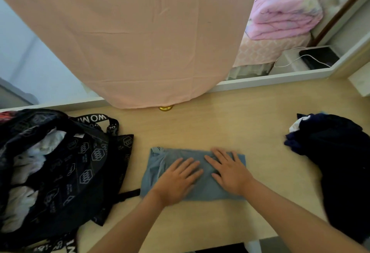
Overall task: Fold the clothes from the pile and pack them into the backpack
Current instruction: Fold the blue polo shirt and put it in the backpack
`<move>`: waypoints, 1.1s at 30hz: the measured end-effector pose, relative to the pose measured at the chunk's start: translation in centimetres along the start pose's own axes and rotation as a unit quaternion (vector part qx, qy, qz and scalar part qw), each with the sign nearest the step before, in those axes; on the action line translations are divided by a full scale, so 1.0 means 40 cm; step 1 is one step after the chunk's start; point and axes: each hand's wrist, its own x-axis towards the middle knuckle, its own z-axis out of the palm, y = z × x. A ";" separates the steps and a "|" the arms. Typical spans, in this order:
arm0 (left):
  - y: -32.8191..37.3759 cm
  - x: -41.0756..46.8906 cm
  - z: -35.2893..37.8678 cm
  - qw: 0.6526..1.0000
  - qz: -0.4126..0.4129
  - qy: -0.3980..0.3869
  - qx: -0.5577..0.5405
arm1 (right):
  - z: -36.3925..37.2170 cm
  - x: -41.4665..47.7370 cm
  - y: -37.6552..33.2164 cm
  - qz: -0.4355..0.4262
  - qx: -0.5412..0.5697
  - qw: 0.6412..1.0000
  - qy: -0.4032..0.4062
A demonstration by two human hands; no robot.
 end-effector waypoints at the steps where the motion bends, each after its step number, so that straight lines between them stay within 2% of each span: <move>1: -0.006 -0.005 0.015 1.000 -0.009 -0.021 0.005 | 0.007 0.004 0.009 0.023 0.017 0.999 -0.027; 5: -0.063 -0.047 0.029 0.993 -0.103 -0.061 -0.009 | 0.034 -0.006 0.036 0.045 -0.003 0.999 -0.028; 7: -0.083 -0.045 0.011 0.990 -0.129 -0.061 0.019 | 0.018 -0.004 0.028 0.068 -0.010 0.997 -0.029; 9: -0.083 -0.024 -0.029 0.979 -0.174 -0.091 0.052 | 0.007 -0.001 0.001 0.060 -0.009 0.998 0.015; 10: -0.079 -0.014 -0.054 0.973 -0.194 -0.107 0.056 | -0.005 0.001 -0.015 0.062 0.004 0.998 0.013; 12: -0.060 -0.008 -0.090 0.973 -0.212 -0.087 0.015 | -0.026 -0.001 -0.052 0.074 0.044 0.996 -0.022; 14: -0.023 -0.016 -0.096 0.974 -0.215 -0.048 -0.061 | -0.043 -0.011 -0.092 0.078 0.078 0.994 -0.004; 16: 0.024 -0.044 -0.078 0.973 -0.195 -0.017 -0.125 | -0.050 -0.024 -0.126 0.056 0.033 0.998 -0.001; 17: 0.045 -0.065 -0.056 0.973 -0.180 -0.025 -0.140 | -0.049 -0.031 -0.137 0.042 -0.003 0.999 0.000; 19: 0.075 -0.115 0.003 0.975 -0.152 -0.090 -0.136 | -0.046 -0.049 -0.155 -0.011 -0.047 0.999 0.024; 21: 0.096 -0.164 0.056 0.980 -0.142 -0.087 -0.112 | -0.033 -0.066 -0.165 -0.086 -0.031 0.995 0.050; 23: 0.112 -0.194 0.079 0.981 -0.143 -0.059 -0.114 | -0.008 -0.085 -0.173 -0.153 0.010 0.988 0.021; 26: 0.137 -0.226 0.080 0.980 -0.142 -0.054 -0.132 | 0.023 -0.109 -0.187 -0.164 0.044 0.983 -0.074; 29: 0.174 -0.261 0.092 0.979 -0.131 -0.025 -0.153 | 0.039 -0.113 -0.186 -0.175 -0.022 0.980 -0.097; 33: 0.222 -0.286 0.107 0.974 -0.155 -0.017 -0.161 | 0.037 -0.120 -0.196 -0.172 -0.069 0.977 -0.102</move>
